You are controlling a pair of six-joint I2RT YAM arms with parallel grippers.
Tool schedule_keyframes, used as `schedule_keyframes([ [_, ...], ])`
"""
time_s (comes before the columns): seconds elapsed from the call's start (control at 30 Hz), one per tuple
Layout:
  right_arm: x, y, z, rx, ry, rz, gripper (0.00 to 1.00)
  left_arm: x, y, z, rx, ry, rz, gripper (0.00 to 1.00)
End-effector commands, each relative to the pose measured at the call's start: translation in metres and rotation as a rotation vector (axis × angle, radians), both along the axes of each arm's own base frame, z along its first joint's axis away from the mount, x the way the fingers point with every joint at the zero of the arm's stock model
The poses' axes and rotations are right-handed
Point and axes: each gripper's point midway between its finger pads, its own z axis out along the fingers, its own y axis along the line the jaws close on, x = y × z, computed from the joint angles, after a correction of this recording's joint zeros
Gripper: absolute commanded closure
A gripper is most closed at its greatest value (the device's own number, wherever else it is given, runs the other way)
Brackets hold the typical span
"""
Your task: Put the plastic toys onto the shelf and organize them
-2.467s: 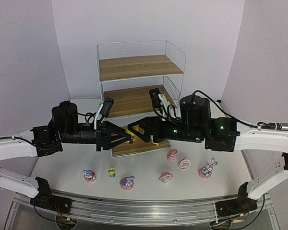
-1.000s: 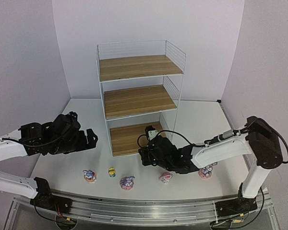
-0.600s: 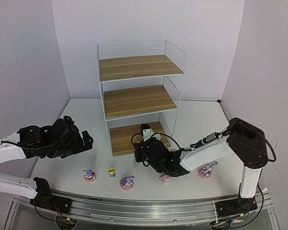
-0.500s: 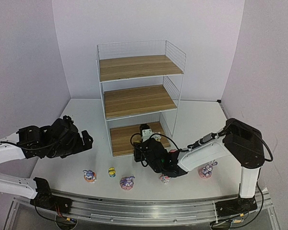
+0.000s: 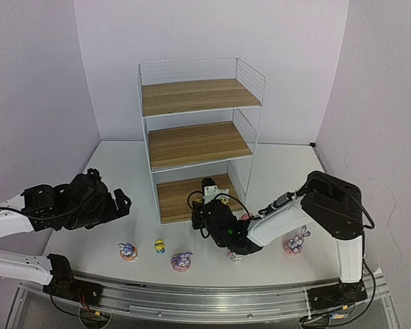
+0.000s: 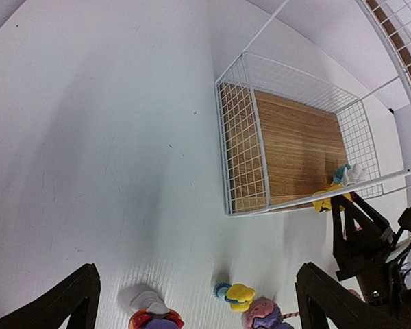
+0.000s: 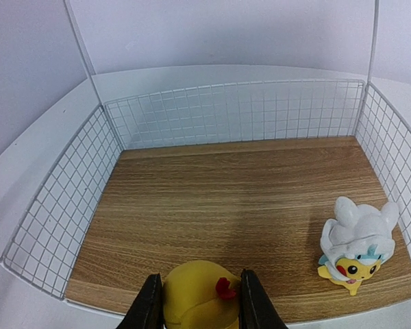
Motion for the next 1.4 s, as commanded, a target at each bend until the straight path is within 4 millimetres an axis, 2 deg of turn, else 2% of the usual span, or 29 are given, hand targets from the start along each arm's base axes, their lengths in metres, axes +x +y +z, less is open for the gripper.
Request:
schedule_keyframes([
  [0.0, 0.015, 0.004, 0.015, 0.060, -0.050, -0.039, 0.99, 0.002, -0.001, 0.011, -0.059, -0.030, 0.015, 0.00],
  [0.57, 0.032, 0.006, 0.001, 0.021, -0.075, -0.072, 0.96, -0.002, 0.005, 0.017, -0.084, -0.042, 0.019, 0.00],
  [1.07, 0.037, 0.000, -0.009, 0.009, -0.072, -0.098, 0.92, -0.002, 0.006, 0.017, -0.089, -0.044, 0.025, 0.00],
  [1.2, 0.037, -0.002, -0.011, 0.006, -0.070, -0.108, 0.87, -0.003, 0.006, 0.016, -0.089, -0.042, 0.026, 0.00],
  [1.37, 0.036, -0.004, -0.011, 0.019, -0.062, -0.111, 0.72, -0.003, 0.006, 0.015, -0.086, -0.041, 0.026, 0.00],
])
